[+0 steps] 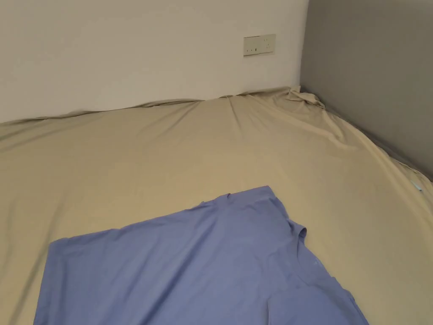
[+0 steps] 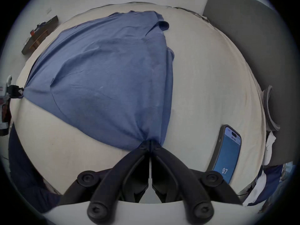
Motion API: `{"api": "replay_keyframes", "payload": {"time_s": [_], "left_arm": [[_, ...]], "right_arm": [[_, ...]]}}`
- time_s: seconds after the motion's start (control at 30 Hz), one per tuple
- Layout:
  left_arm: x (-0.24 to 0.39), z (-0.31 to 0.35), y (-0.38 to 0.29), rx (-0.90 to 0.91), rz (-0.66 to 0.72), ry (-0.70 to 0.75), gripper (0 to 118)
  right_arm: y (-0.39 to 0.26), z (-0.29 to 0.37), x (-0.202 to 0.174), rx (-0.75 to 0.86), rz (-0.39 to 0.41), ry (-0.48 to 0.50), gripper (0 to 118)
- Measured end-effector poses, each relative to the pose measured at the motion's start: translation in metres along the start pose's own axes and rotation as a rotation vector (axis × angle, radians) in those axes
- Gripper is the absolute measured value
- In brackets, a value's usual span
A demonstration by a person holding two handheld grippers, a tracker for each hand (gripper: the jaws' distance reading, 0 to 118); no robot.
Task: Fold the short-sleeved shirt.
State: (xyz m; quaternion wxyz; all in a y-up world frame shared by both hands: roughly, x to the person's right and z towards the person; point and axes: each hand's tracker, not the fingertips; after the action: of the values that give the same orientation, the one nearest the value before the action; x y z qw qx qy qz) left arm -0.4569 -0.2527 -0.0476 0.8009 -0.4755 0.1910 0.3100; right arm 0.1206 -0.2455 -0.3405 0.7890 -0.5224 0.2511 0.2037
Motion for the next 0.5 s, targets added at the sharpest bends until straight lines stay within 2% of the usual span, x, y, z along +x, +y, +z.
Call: {"api": "replay_keyframes", "payload": {"time_s": [0.03,0.07,0.1,0.13,0.17,0.23,0.27,0.33,0.4,0.47,0.5], "left_arm": [[0.007,0.012,0.003,0.074,-0.023,-0.036,61],[0.014,0.027,0.003,0.172,-0.040,-0.072,104],[0.021,0.046,0.003,0.279,-0.019,-0.123,118],[0.028,0.062,0.004,0.358,-0.034,-0.132,118],[0.042,0.084,0.007,0.389,-0.033,-0.094,118],[0.058,0.102,0.009,0.444,-0.053,-0.034,118],[0.064,0.105,0.009,0.449,-0.074,-0.005,118],[0.075,0.098,0.015,0.399,-0.099,0.053,118],[0.085,0.091,0.007,0.347,-0.120,0.079,118],[0.072,0.072,-0.002,0.287,-0.081,0.090,118],[0.070,0.068,-0.006,0.268,-0.042,0.077,111]], "right_arm": [[0.006,0.009,0.006,-0.009,-0.006,0.036,14],[0.011,0.022,0.011,0.023,-0.049,0.061,40],[0.017,0.035,0.013,0.067,-0.074,0.059,103],[0.023,0.053,0.014,0.155,-0.087,0.056,118],[0.031,0.070,0.012,0.284,-0.102,0.061,116],[0.047,0.090,0.006,0.393,-0.153,0.078,118],[0.058,0.123,-0.004,0.450,-0.190,0.100,118],[0.068,0.141,-0.021,0.556,-0.237,0.180,118],[0.072,0.134,-0.035,0.576,-0.238,0.236,118],[0.075,0.121,-0.054,0.529,-0.210,0.222,117],[0.076,0.117,-0.064,0.513,-0.194,0.219,101]]}}
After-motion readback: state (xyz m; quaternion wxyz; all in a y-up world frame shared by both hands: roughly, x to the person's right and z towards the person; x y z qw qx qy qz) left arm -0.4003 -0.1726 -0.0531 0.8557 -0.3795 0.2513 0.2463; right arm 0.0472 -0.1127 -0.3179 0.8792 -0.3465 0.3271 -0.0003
